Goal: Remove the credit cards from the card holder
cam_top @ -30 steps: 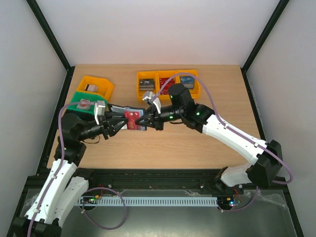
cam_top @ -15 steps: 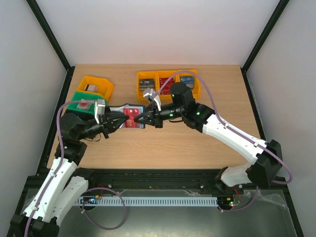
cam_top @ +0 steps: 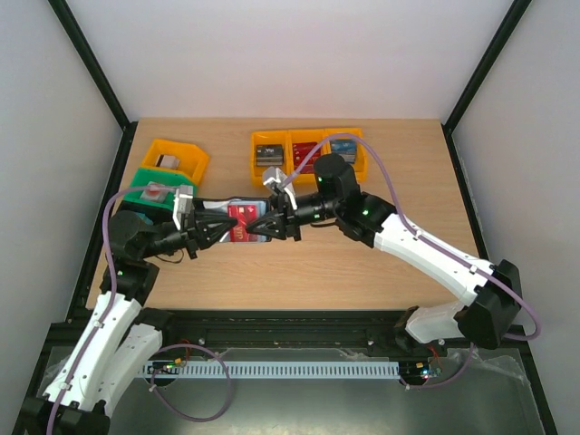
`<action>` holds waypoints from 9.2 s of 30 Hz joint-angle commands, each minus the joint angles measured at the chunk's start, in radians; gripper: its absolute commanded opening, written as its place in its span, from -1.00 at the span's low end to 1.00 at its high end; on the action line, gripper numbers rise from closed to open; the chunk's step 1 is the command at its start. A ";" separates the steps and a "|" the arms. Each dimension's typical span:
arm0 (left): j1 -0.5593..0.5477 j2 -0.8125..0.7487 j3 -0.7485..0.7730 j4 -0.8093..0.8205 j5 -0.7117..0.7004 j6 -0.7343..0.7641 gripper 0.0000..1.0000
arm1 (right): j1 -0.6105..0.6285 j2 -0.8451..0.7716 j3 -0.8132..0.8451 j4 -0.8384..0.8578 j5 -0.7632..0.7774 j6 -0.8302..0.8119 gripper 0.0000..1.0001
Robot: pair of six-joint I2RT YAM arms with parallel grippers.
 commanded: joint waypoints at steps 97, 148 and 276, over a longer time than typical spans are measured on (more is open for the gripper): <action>0.126 -0.143 -0.004 -0.398 -0.420 0.224 -0.95 | -0.331 -0.007 -0.065 -0.152 0.256 0.242 -0.97; 0.118 -0.237 -0.015 -0.488 0.004 0.648 -0.95 | 0.007 0.027 0.224 -0.219 0.053 -0.109 0.62; 0.123 -0.245 0.216 -0.720 -0.106 0.758 0.35 | 0.175 -0.076 0.258 -0.488 0.627 -0.393 -0.97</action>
